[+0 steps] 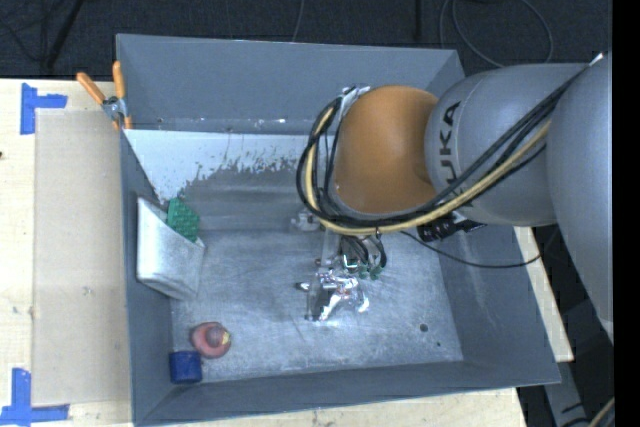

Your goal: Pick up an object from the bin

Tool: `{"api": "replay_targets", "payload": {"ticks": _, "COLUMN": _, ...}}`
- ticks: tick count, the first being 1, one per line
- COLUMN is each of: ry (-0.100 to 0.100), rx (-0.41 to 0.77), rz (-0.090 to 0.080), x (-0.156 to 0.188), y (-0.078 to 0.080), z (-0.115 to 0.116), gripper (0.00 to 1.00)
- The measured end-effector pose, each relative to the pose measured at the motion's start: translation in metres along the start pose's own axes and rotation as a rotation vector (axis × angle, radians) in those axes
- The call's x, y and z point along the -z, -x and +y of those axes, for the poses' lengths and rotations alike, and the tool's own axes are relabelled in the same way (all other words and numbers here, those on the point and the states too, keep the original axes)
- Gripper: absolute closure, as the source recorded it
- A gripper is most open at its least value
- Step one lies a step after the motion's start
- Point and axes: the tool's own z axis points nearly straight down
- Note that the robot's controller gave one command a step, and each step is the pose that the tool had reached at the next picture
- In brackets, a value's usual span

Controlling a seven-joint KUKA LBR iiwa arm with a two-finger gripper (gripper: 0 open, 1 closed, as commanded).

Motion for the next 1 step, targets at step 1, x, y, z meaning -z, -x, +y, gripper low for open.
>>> {"api": "replay_targets", "payload": {"ticks": 1, "ry": -0.003, "rx": -0.060, "rz": -0.007, "x": -0.0178, "y": 0.0200, "z": -0.0742, "gripper": 0.00}}
